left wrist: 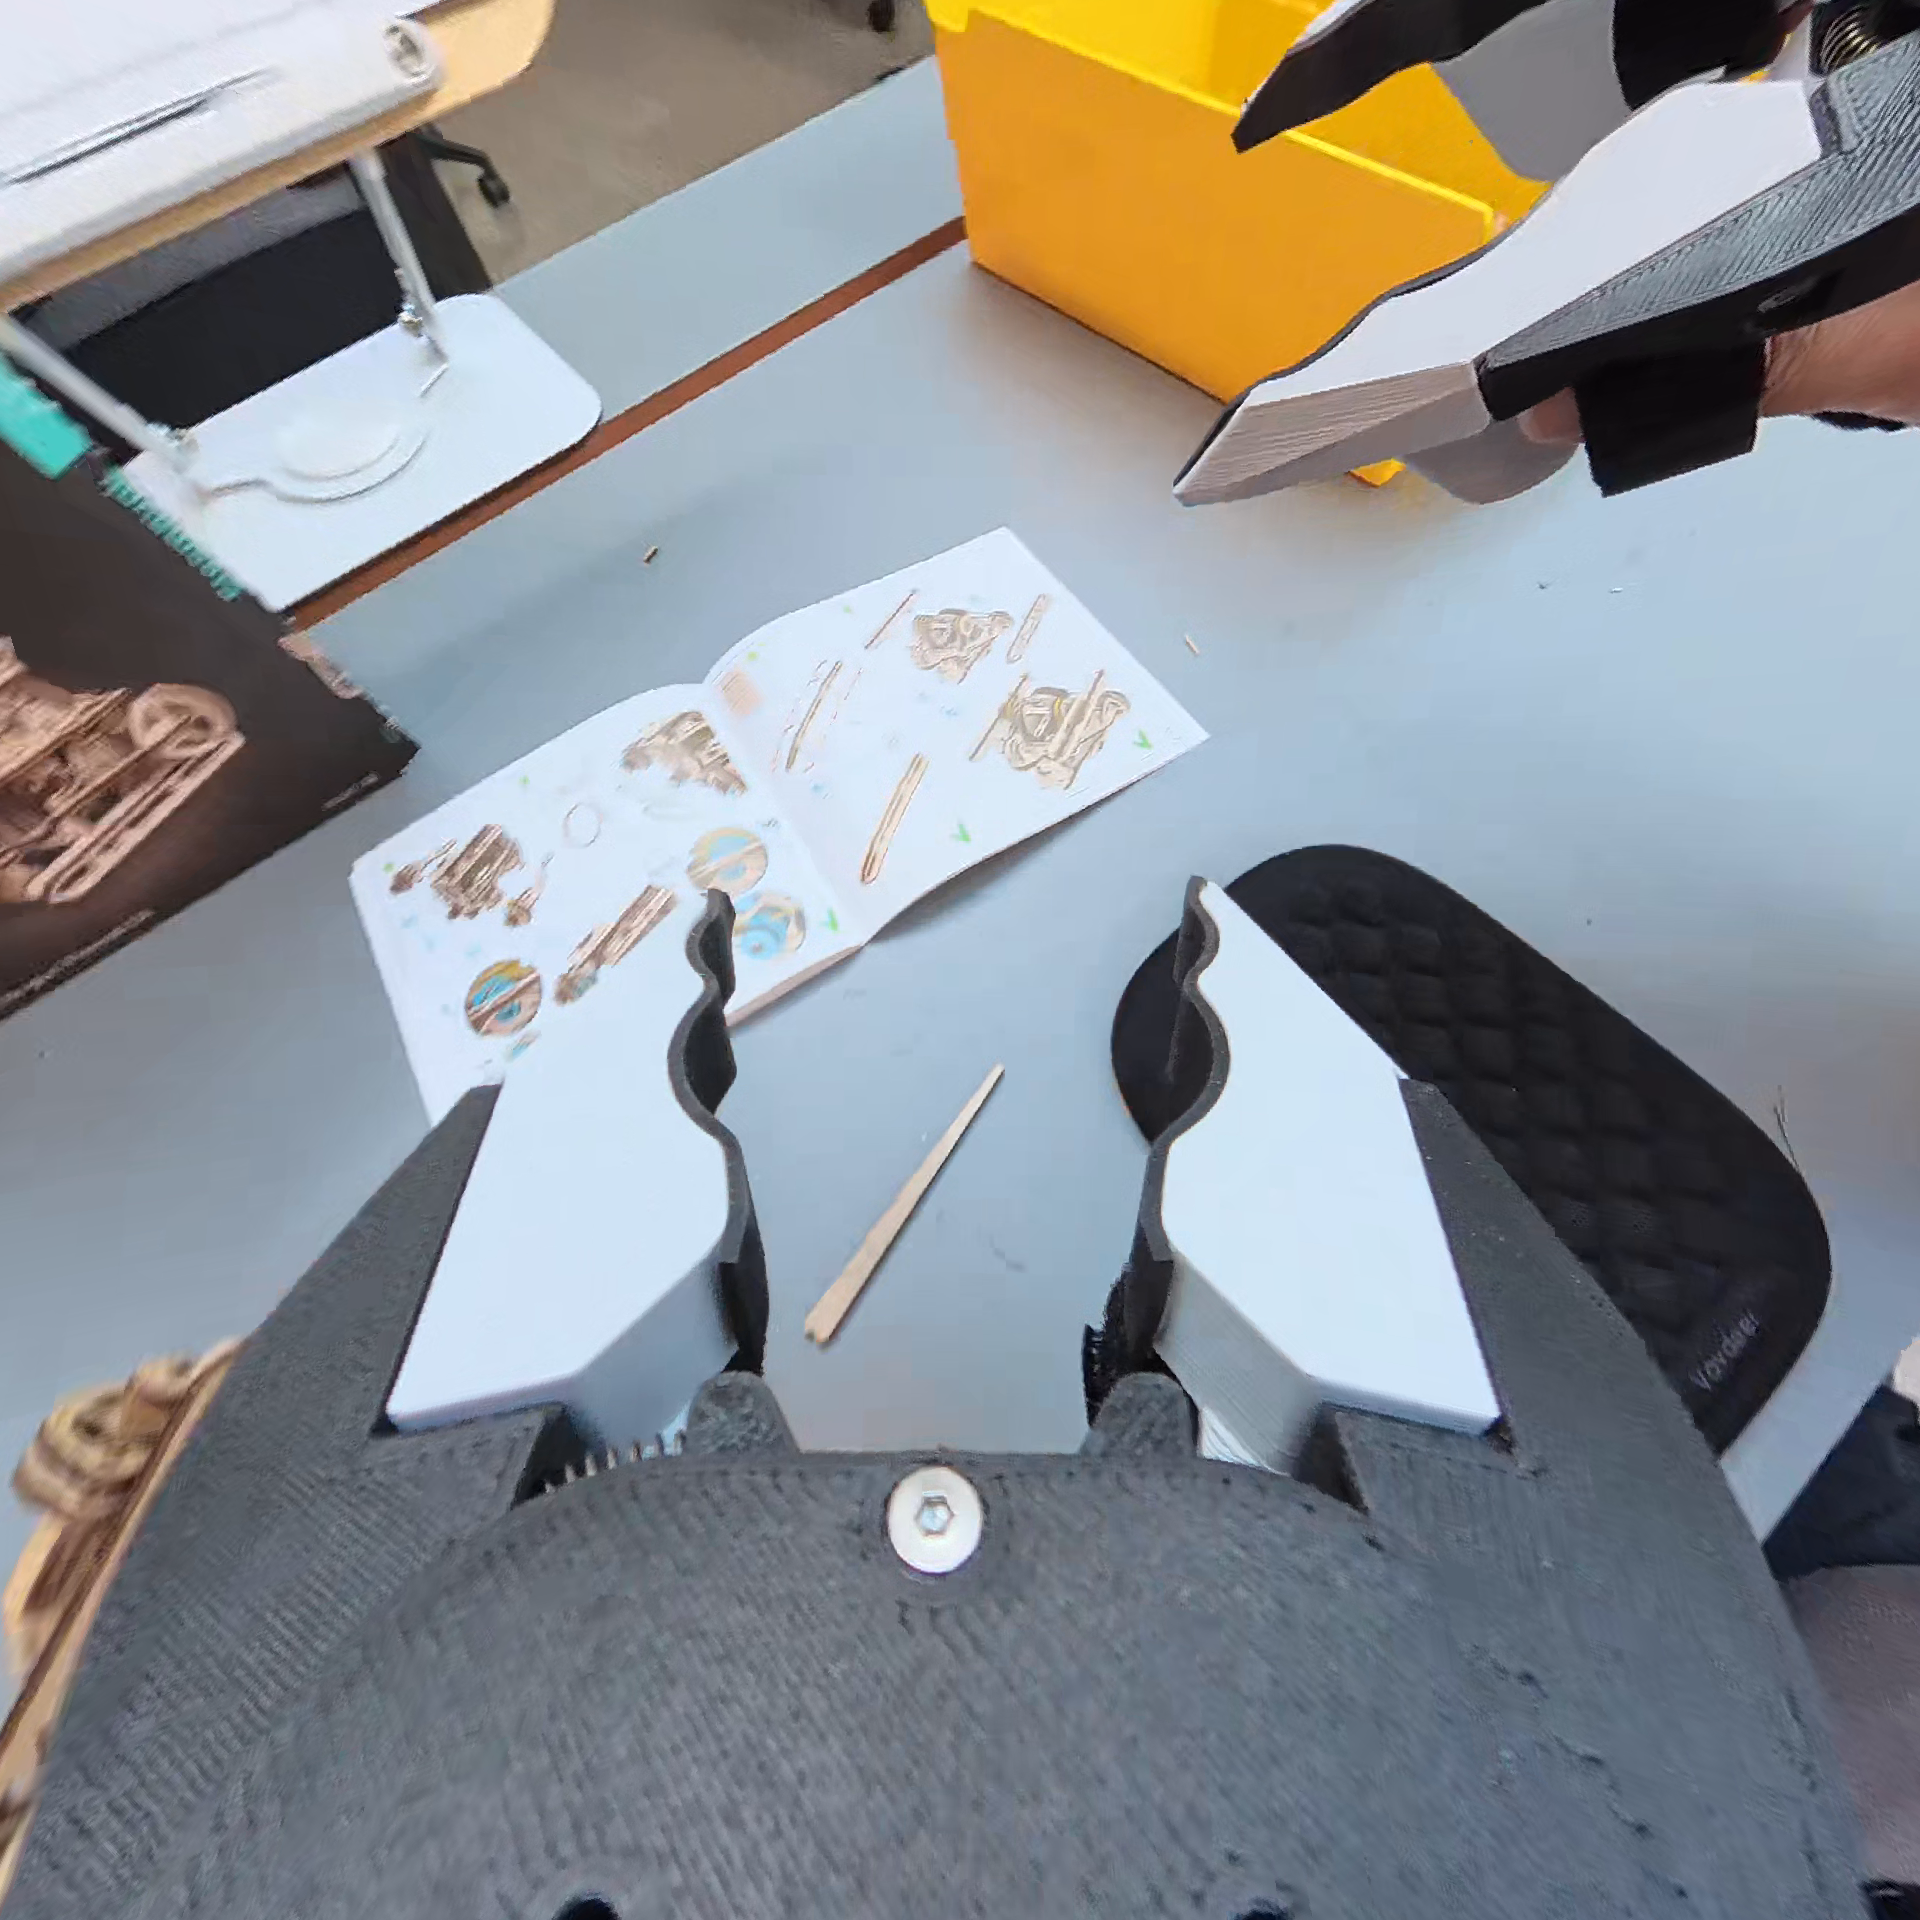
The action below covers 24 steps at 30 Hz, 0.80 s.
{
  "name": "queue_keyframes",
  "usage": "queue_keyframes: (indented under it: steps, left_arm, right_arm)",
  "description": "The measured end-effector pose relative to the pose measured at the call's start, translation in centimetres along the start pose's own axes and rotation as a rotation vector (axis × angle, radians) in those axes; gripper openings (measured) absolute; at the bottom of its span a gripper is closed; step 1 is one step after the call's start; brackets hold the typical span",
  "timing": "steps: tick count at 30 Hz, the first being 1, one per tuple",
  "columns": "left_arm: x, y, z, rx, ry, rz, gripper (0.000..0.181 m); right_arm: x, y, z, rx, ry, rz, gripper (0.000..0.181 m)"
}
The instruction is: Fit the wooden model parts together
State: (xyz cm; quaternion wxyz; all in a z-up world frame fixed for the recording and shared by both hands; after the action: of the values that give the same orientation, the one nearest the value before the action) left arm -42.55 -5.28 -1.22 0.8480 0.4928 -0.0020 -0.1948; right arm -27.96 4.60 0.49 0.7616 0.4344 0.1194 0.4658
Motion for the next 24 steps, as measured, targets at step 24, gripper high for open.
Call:
queue_keyframes:
  steps: [24]
  left_arm:
    - [6.8,-1.1,-16.1,-0.133,-0.518,-0.600,0.061]
  right_arm:
    - [0.0,-10.6,-4.5,0.037,0.313,0.119,0.082]
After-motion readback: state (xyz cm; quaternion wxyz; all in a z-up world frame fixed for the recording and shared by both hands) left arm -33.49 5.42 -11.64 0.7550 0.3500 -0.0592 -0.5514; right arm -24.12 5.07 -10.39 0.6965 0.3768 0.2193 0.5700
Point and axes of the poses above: each gripper's, where its closed fingertips meet, z back along the fingers, y out of its top, x = y × z across the jaws, the point moved 4 cm from there along z, back along the fingers, and after that the axes turned 11 degrees about y, right-handed, at the moved point
